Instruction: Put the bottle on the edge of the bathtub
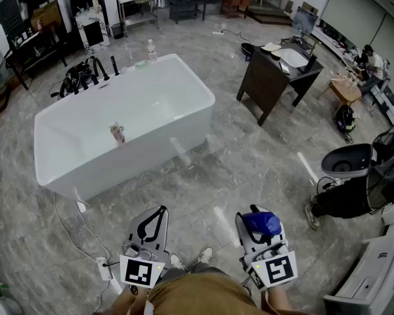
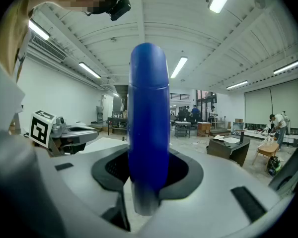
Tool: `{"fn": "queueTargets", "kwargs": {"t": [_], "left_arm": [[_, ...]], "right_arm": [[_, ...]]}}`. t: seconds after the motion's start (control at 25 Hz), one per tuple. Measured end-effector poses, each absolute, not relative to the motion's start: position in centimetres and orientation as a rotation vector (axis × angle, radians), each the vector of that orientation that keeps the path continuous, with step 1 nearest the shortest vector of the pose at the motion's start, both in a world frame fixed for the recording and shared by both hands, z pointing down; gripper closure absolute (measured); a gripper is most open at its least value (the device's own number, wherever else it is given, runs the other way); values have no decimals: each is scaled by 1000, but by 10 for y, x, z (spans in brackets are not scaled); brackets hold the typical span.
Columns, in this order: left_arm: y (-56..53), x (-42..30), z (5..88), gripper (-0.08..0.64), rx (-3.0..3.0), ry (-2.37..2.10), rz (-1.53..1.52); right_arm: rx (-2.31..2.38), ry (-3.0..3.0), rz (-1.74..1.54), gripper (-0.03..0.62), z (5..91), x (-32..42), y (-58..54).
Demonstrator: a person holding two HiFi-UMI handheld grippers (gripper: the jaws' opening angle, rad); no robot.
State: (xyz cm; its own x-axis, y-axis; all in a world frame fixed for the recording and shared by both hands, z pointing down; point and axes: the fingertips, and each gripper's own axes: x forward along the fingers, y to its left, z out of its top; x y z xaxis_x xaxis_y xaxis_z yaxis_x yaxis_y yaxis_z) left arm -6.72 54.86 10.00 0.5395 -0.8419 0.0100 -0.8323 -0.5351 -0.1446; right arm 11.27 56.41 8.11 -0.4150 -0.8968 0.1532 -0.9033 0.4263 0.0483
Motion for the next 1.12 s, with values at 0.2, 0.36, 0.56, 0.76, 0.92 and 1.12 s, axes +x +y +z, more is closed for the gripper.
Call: {"fn": "queueTargets", "kwargs": {"t": [0.2,0.36,0.56,0.76,0.92,1.12], "left_arm": [[538,-62,92,552,-2633,1357,-134],[535,-79,94,552,-2670,1423,-94],[536,-95,96,552,-2666,1428,-98],[536,-114,103,552,-2665,1444,-93],[519,-110,100,552,-2665,1446,-93],[521,-117,113,552,-2691,1433,-85]], "right_arm": [[1591,-2518,49,442,78,102,554],[1592,-2510,53,442,79,92,551],[1609,-2503,27,442,73,79,545],[1650,-2507,37,442,75,68,541],[1646,-2499,33,442,70,71,528],[1622,-2485,25,443,82,59,530]]}}
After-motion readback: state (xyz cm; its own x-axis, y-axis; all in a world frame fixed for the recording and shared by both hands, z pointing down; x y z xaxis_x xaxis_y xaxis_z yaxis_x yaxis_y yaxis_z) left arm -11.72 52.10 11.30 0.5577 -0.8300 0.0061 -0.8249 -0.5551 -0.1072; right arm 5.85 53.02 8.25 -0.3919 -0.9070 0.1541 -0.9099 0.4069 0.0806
